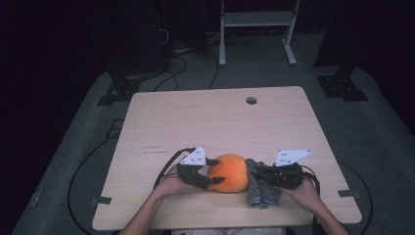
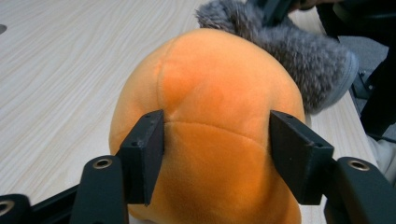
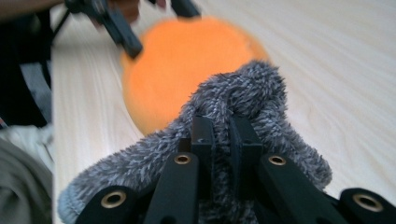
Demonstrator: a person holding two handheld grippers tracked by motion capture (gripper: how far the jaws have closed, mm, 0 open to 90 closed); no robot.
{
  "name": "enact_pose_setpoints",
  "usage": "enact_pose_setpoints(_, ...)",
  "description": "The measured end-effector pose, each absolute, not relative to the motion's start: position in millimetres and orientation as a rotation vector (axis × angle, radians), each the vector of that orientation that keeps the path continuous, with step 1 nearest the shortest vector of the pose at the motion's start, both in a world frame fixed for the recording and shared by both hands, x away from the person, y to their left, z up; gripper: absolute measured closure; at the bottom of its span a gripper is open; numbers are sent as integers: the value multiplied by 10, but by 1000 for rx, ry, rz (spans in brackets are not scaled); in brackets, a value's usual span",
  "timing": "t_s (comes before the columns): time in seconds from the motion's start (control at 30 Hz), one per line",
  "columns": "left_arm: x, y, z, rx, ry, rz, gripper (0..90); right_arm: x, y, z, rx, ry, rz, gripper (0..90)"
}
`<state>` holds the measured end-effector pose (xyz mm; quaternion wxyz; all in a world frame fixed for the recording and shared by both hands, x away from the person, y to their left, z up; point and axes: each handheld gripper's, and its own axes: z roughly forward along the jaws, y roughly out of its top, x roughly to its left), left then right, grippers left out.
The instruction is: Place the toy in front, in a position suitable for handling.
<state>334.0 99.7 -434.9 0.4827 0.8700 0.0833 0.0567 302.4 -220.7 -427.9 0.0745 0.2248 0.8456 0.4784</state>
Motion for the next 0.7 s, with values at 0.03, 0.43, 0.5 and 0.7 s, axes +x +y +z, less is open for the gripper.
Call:
enact_pose_setpoints(0.03,3334,991,-4351,2121,192,136,394,3022,-2205,-4248,666,2527,1450,816)
enact_pose_setpoints(0.43,3337,1086,-4399,2095,198,93,397,3226,-2093,-4268,675,2543,1467,819)
enact_pose_setpoints(0.5,3341,1081,-4390,2092,204,95,392,3204,-2185,-4344,720,2568,1417,818)
enact_pose_setpoints(0.7,3343,1021,-4354,2095,204,120,400,3069,-2336,-4330,740,2556,1436,818)
